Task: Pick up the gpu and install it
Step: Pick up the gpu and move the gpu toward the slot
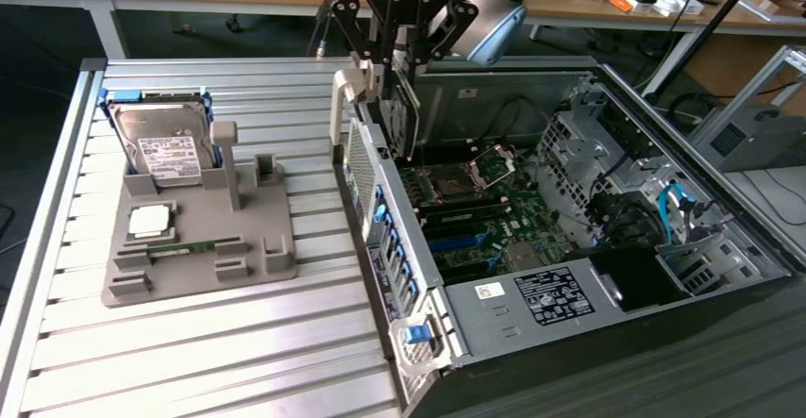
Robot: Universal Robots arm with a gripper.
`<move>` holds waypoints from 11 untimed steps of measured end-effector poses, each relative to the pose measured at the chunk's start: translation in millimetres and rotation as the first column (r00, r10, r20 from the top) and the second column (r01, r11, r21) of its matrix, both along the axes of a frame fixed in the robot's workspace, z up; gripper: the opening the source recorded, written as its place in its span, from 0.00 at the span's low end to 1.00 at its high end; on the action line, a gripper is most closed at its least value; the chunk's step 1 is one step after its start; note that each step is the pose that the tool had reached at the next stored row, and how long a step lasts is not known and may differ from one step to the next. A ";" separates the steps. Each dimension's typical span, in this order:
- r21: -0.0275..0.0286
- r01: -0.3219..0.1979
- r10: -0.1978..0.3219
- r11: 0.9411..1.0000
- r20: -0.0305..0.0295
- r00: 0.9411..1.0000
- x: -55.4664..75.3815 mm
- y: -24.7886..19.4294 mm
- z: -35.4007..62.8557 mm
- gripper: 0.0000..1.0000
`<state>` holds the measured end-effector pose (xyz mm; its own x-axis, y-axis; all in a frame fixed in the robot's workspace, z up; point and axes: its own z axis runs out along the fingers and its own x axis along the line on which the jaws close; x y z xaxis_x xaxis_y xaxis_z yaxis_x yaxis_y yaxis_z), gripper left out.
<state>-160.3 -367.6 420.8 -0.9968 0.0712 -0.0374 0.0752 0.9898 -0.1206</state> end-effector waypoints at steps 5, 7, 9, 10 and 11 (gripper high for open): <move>0.015 0.000 0.000 1.000 0.000 1.000 0.2 0.0 0.0 0.27; 0.046 0.000 0.000 0.999 0.000 1.000 0.1 -0.5 0.0 0.27; 0.074 0.000 0.000 0.997 0.000 1.000 0.1 -0.8 0.0 0.27; 0.085 0.000 0.000 0.996 0.000 1.000 0.1 -1.0 0.0 0.27; 0.098 0.000 0.000 0.995 0.000 1.000 0.1 -1.3 0.0 0.27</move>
